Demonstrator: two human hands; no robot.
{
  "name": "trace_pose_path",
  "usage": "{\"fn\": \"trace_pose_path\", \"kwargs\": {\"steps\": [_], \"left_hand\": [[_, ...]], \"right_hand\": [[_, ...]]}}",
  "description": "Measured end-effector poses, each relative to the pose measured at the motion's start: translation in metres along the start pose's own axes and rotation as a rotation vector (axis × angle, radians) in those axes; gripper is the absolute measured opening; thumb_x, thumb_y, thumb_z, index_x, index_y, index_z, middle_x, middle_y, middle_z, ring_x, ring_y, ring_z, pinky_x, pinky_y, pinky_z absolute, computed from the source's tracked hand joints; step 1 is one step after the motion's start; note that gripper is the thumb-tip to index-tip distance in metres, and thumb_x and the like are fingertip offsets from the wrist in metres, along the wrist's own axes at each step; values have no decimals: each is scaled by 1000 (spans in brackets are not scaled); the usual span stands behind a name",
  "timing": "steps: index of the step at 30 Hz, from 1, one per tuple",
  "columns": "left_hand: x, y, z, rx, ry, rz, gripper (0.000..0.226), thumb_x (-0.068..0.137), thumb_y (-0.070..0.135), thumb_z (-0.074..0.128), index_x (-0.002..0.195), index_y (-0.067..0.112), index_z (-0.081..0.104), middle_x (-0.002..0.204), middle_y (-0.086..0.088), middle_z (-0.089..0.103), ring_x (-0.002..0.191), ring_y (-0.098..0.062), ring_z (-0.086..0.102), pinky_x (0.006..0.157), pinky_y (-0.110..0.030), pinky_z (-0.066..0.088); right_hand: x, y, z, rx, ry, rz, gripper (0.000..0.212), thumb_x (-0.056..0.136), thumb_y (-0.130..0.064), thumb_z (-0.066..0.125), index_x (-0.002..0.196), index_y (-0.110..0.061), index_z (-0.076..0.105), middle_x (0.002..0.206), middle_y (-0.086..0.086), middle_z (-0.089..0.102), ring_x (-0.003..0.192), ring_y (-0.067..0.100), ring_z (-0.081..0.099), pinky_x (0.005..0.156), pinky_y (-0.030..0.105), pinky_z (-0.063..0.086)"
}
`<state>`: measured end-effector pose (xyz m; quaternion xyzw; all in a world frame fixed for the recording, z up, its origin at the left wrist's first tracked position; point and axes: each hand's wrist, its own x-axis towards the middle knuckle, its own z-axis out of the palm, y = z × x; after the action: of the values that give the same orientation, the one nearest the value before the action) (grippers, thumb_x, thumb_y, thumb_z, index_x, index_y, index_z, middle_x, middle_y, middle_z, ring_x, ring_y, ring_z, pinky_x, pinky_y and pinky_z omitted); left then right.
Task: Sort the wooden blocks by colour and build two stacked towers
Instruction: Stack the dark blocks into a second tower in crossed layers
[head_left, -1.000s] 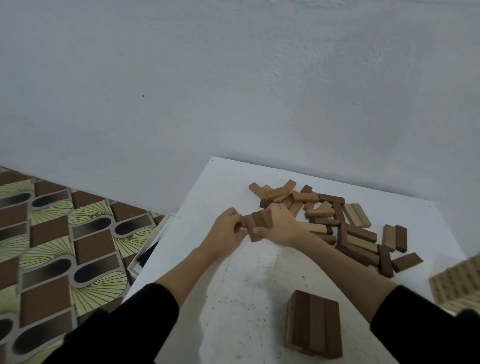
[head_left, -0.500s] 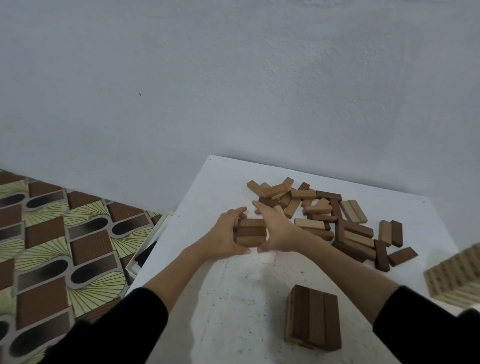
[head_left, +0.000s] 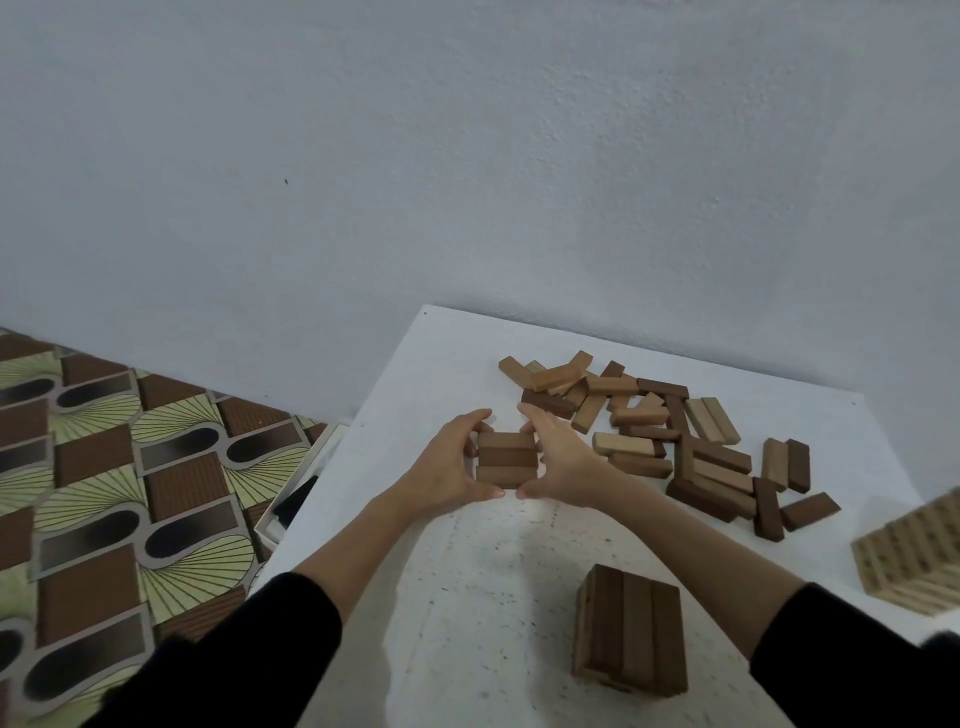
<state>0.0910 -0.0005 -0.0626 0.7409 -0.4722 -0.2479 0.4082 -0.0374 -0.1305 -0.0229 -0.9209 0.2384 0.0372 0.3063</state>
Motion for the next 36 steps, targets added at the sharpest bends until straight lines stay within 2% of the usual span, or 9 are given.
{"fn": "trace_pose_path", "kwargs": {"steps": [6, 18, 21, 25, 29, 31, 33, 34, 36], "left_hand": [[-2, 1, 0, 0, -1, -7, 89, 67, 19, 85, 141, 17, 35, 121, 6, 47, 98, -1, 47, 77, 0, 36], [4, 2, -9, 76, -71, -37, 95, 64, 15, 87, 142, 15, 33, 119, 5, 50, 86, -4, 49, 72, -7, 41], [4, 13, -15, 97, -87, -36, 99, 63, 21, 88, 143, 20, 29, 121, 8, 50, 96, -5, 47, 76, -9, 37], [-2, 40, -21, 17, -57, 29, 98, 64, 20, 87, 143, 22, 30, 122, 8, 52, 110, -10, 47, 86, -16, 38], [-19, 78, -17, -54, -74, 79, 94, 65, 16, 86, 139, 28, 32, 115, 13, 53, 108, 6, 49, 85, -3, 39], [-32, 92, -9, -76, -99, 105, 94, 65, 17, 87, 139, 31, 31, 112, 19, 51, 105, 14, 47, 86, 0, 37], [-46, 102, 1, -87, -136, 115, 94, 64, 19, 87, 138, 32, 31, 113, 19, 51, 107, 13, 47, 89, -2, 37], [-52, 106, 6, -93, -152, 115, 93, 65, 19, 87, 137, 34, 31, 114, 19, 51, 108, 11, 48, 90, -4, 38], [-63, 111, 16, -102, -184, 118, 93, 65, 19, 87, 136, 36, 30, 114, 18, 51, 108, 10, 48, 90, -4, 38]], "right_hand": [[-1, 4, 1, 10, 3, -14, 103, 69, -23, 82, 147, -18, 16, 133, 4, 40, 113, 19, 40, 98, 38, 42], [-2, 2, -5, -33, -44, -45, 98, 74, -20, 78, 148, -17, 14, 139, 4, 36, 115, 16, 38, 99, 31, 38], [-8, -3, -12, -15, -41, -47, 97, 74, -18, 78, 148, -16, 15, 134, 5, 39, 111, 15, 40, 94, 27, 38], [-33, -6, -36, 126, 59, -51, 97, 71, -14, 80, 147, -18, 20, 128, -1, 43, 108, 13, 44, 88, 22, 39], [-79, -6, -56, 237, 130, -52, 95, 69, -17, 82, 144, -24, 26, 122, -6, 47, 112, 14, 48, 93, 24, 42], [-107, -6, -59, 249, 140, -33, 92, 70, -18, 81, 143, -26, 26, 121, -10, 44, 112, 10, 46, 93, 16, 39], [-133, -4, -58, 220, 159, -10, 92, 70, -21, 81, 143, -29, 25, 121, -14, 41, 111, 6, 43, 88, 7, 33], [-143, -2, -55, 220, 171, -3, 93, 70, -22, 82, 143, -30, 25, 123, -15, 40, 113, 6, 43, 89, 7, 33], [-161, 0, -49, 234, 184, 7, 95, 68, -25, 83, 144, -30, 24, 129, -15, 38, 118, 8, 42, 99, 17, 37]]}}
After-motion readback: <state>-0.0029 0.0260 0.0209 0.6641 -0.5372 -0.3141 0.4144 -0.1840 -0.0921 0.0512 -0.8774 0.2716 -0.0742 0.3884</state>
